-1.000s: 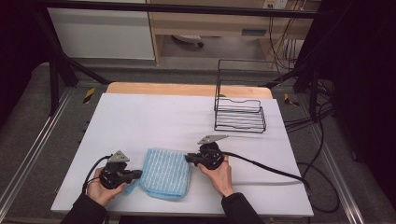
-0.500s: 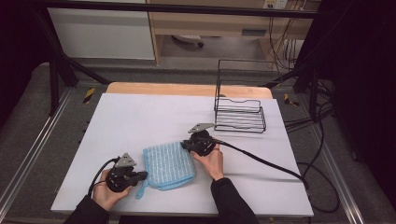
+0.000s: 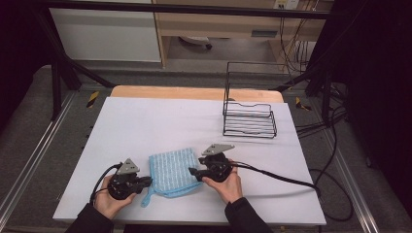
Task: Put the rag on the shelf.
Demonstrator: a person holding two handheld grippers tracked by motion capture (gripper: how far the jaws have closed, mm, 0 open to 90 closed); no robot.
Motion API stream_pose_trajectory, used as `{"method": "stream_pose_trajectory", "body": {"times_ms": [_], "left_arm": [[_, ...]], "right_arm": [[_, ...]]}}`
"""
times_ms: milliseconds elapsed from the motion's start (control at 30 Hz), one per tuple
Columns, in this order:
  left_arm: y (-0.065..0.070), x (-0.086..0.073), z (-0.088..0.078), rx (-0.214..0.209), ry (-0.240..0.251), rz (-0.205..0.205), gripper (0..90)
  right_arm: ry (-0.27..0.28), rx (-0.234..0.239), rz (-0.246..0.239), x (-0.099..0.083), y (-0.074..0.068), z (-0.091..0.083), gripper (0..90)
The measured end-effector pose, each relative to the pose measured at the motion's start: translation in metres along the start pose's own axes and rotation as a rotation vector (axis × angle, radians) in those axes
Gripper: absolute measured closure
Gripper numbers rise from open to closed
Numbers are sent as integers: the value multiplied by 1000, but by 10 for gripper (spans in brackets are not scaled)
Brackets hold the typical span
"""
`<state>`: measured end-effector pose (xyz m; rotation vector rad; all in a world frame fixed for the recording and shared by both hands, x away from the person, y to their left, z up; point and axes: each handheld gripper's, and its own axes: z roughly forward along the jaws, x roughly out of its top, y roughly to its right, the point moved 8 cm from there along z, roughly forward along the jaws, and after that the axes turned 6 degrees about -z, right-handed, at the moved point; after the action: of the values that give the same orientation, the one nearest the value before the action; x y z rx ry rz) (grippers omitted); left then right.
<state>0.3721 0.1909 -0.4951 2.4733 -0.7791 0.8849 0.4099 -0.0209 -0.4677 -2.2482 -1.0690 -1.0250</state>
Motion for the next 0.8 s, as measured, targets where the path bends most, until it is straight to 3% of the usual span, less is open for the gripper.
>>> {"method": "stream_pose_trajectory", "body": {"times_ms": [167,333,367,667,800], "left_arm": [[1,-3,3,-1,-22,-4,785],[4,-6,5,-9,-45,-3,800],[4,-6,6,-10,-46,-3,811],[8,-6,6,-15,-52,-4,881],[15,-6,5,-54,-54,-1,887]], "right_arm": [[-31,-10,27,-23,-6,-2,461],[-37,1,112,-44,-5,4,511],[-36,8,130,-46,-6,6,554],[-21,42,162,-45,-10,7,781],[-28,57,158,-41,-8,2,817]]}}
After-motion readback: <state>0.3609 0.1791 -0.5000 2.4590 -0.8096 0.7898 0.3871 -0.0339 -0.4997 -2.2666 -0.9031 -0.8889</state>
